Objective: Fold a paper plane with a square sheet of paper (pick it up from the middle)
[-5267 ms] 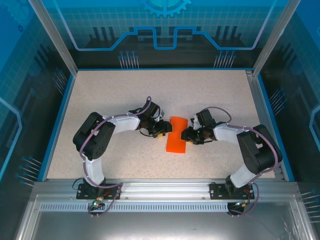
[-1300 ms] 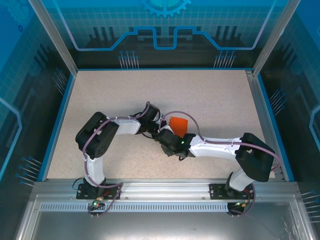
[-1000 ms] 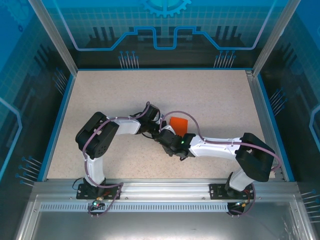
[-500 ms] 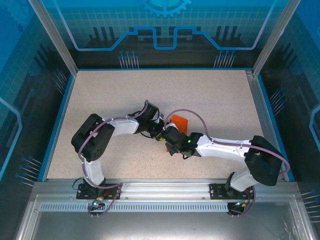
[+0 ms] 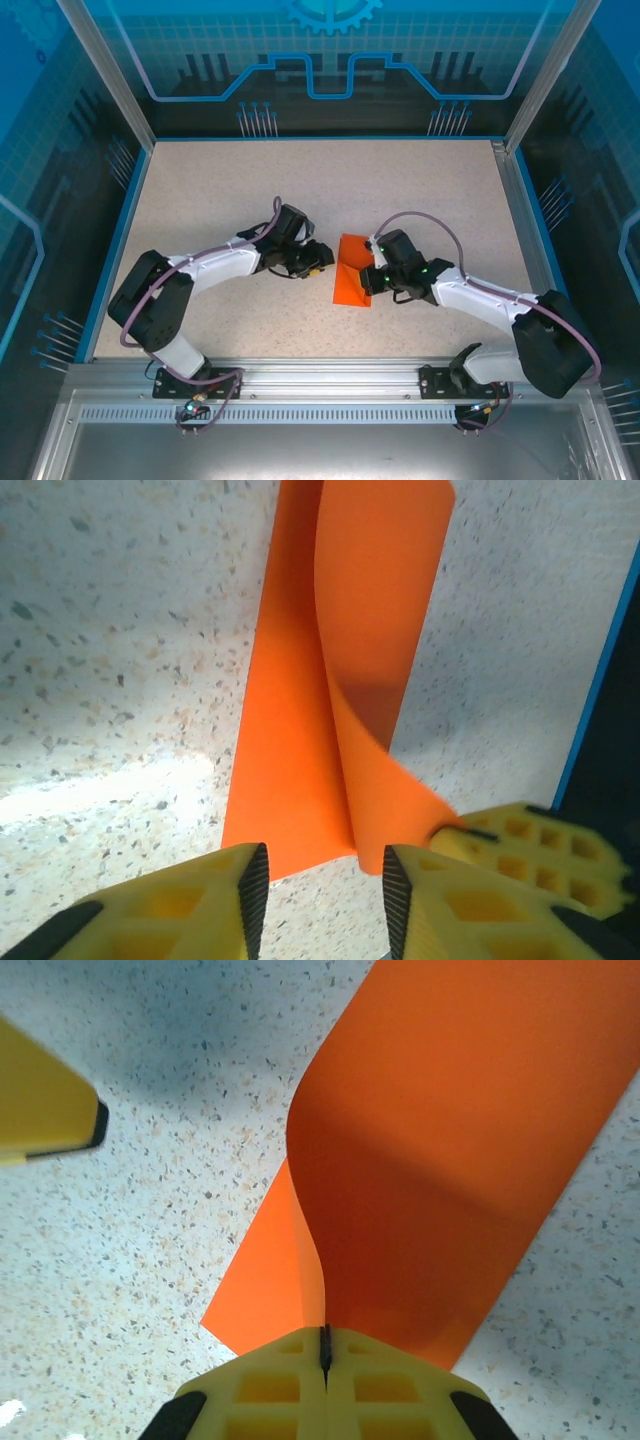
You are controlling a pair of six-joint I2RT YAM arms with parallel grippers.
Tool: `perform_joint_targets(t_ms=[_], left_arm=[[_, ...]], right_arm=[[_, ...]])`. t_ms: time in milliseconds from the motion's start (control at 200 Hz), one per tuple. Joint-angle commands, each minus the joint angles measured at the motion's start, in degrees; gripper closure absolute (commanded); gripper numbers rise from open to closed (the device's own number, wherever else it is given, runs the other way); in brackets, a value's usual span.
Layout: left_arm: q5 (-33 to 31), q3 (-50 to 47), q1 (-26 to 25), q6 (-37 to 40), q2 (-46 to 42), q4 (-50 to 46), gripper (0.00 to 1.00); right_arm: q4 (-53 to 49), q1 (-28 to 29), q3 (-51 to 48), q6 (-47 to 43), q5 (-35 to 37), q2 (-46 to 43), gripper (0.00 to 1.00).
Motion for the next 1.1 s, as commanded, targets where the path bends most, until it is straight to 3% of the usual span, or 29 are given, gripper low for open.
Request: perform_joint_targets(t_ms=[0,180,350,570,860,1095], left_arm=[[-0.32,0.29,-2.98,2.51,0.35,-2.64,0.7],[-0.78,2.51,-6.81,2.26,4.53,-2.7,0.83],[0.03,4.57,-8.12,1.45,9.1,-1.13,0.85],[-2.79,8.1,-9.02,2.28,13.82,-6.17,0.89],[-10.93,6.65,-8.83,4.87,13.26,-12.57,0.9],[-13.08,6.2,-7.86,6.47,12.75,-14.88,0.91]], right_arm=[[2.14,-2.13,-1.24,-0.1,-6.65,-0.75,1.0],[1.65,-3.45,-1.95,0.26,-5.69,-0.98,1.0],[1.1,-3.65,-2.37,0.53,-4.55,-1.75,0.99],[1.09,-4.04,-2.67,0.97,-4.02,-1.37,0.98],[2.82,-4.32,-1.79,1.54,-7.4,-0.12,0.98],[4.71,-3.91,-1.12,2.29,-9.65,1.07,0.97]])
